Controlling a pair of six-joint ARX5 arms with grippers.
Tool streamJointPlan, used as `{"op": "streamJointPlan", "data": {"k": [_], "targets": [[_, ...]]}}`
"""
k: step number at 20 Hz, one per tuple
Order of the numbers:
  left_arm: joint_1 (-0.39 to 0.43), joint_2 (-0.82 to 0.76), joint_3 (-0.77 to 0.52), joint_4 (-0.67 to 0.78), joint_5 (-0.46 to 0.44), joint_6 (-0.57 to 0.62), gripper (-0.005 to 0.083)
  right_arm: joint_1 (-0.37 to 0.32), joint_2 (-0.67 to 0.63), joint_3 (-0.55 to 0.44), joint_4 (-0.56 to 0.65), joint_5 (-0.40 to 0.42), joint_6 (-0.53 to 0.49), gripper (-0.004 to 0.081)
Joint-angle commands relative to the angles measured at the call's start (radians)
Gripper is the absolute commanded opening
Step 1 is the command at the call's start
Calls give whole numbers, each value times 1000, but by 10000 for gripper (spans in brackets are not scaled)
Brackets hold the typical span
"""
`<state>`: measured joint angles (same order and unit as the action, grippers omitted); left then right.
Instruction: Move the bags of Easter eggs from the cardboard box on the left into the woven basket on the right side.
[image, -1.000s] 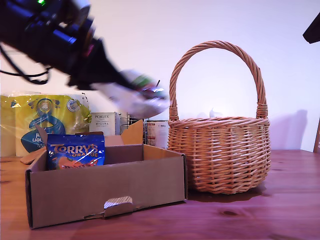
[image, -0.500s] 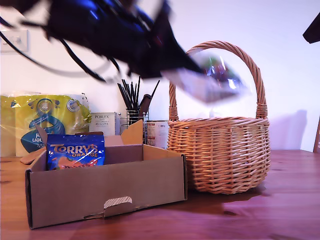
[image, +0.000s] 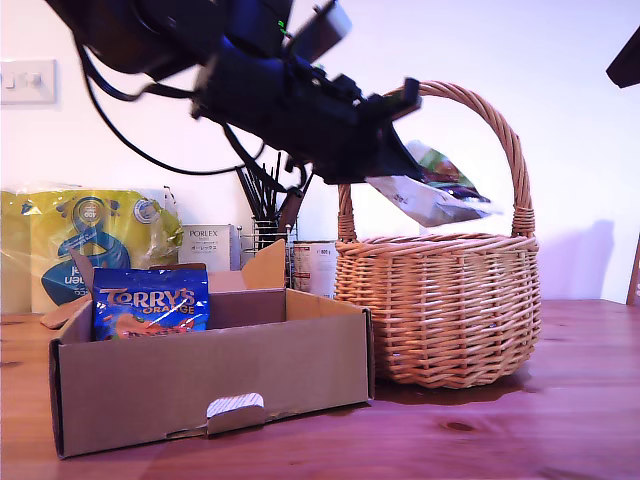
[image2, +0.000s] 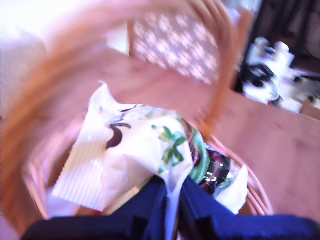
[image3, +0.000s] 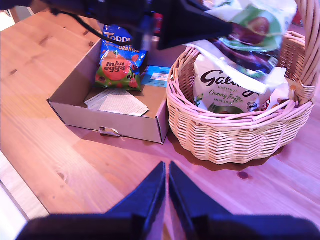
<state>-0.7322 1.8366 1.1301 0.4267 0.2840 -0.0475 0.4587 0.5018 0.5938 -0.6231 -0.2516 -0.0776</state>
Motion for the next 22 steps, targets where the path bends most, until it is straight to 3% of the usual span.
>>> {"op": "streamJointPlan", "data": {"k": [1, 3, 4, 6, 7, 11, 16, 19, 22], "targets": [[-4, 45, -5, 5, -2, -6, -19, -3, -1, 7, 2, 0, -2, -12], [-11, 52, -3, -18, -2, -6, -4, -3, -1, 7, 2, 0, -2, -12], [-16, 53, -3, -27, -3, -5, 47, -3, -1, 7, 2, 0, -2, -12], [-32, 53, -2, -35, -13, -5, 284, -3, -1, 7, 2, 0, -2, -12], [-41, 54, -2, -37, -12, -2, 357, -3, -1, 7, 2, 0, -2, -12], [-76, 53, 0, -41, -22, 85, 363, -3, -1, 7, 2, -1, -2, -12], [-81, 30, 28, -102, -116, 138, 364, -3, -1, 7, 1, -4, -1, -12], [-75, -28, 30, -193, -140, 175, 523, -3, -1, 7, 1, -4, -1, -12], [-75, -100, 30, -308, -157, 180, 538, -3, -1, 7, 2, -4, -1, -12]]}}
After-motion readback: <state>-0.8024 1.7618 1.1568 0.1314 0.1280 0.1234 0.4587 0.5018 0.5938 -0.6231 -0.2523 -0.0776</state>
